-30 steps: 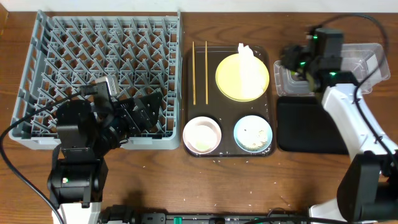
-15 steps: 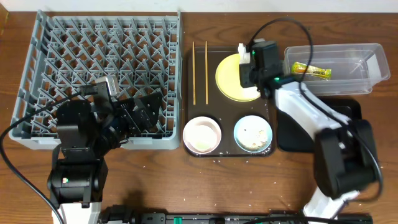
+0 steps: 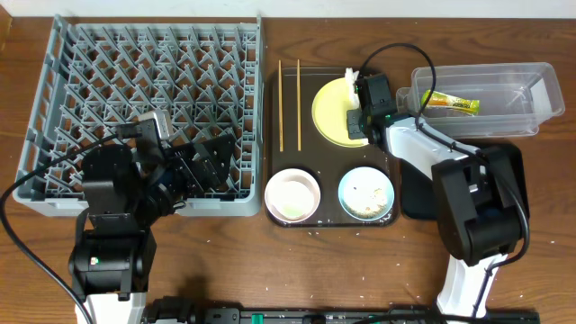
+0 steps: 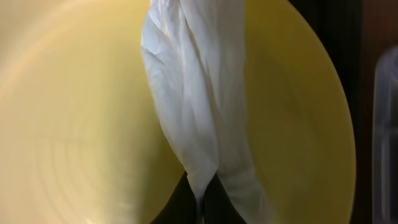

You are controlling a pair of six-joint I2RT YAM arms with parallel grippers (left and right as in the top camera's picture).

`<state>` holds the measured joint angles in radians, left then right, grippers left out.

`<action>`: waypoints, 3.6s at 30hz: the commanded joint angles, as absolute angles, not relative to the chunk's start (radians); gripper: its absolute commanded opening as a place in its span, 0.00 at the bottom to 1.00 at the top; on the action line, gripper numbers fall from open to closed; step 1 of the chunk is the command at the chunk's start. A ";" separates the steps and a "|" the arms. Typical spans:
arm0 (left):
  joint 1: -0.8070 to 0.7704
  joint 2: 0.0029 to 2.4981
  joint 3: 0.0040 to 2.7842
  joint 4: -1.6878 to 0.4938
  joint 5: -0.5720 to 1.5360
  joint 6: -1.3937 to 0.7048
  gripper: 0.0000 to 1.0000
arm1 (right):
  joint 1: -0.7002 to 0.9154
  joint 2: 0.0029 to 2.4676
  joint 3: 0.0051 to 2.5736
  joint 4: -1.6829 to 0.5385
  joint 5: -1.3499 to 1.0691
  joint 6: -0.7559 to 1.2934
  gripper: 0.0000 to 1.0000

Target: Sort waste into correct bins and load items into the dishwasher

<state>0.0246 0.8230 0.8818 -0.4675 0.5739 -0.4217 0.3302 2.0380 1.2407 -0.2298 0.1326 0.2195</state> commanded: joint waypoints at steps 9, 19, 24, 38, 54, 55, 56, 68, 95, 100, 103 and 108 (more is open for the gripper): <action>0.027 0.822 0.901 -0.467 0.584 -0.412 0.98 | 0.205 1.682 1.232 -0.289 -0.032 0.554 0.01; 0.027 0.822 0.901 -0.467 0.584 -0.413 0.98 | 0.047 1.669 1.231 -0.313 0.309 0.763 0.01; 0.027 0.822 0.901 -0.467 0.584 -0.413 0.98 | 0.002 1.762 1.231 -0.307 0.313 0.792 0.06; 0.027 0.822 0.901 -0.467 0.584 -0.413 0.98 | 0.010 1.570 1.232 -0.323 0.027 0.688 0.57; 0.027 0.826 0.900 -0.524 0.610 -0.415 0.98 | 0.346 1.504 1.231 -0.595 -0.386 0.123 0.68; 0.027 0.829 0.900 -0.527 0.610 -0.415 0.98 | 0.362 1.504 1.231 -0.609 -0.386 0.111 0.68; 0.027 0.832 0.900 -0.534 0.610 -0.414 0.98 | 0.406 1.505 1.231 -0.646 -0.386 0.076 0.67; 0.027 0.833 0.904 -0.603 0.483 -0.366 0.87 | 0.629 1.597 1.228 -0.751 -0.297 0.028 0.51; 0.027 0.907 0.904 -0.427 0.782 -0.469 0.98 | 0.427 1.621 1.375 -0.791 -0.593 0.008 0.01; 0.027 0.968 0.904 -0.289 0.945 -0.544 0.99 | 0.279 1.597 1.390 -0.686 -0.816 0.002 0.01; 0.027 1.023 0.904 -0.221 1.089 -0.609 0.97 | 0.215 1.601 1.390 -0.565 -1.127 0.002 0.01; -0.003 1.077 0.904 -0.111 1.253 -0.644 0.90 | 0.237 1.601 1.390 -0.512 -1.234 0.002 0.01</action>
<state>0.0204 1.0519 0.8833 -0.1696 1.0615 -0.5869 0.2214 1.6009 1.3827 -0.5186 -1.0382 0.0139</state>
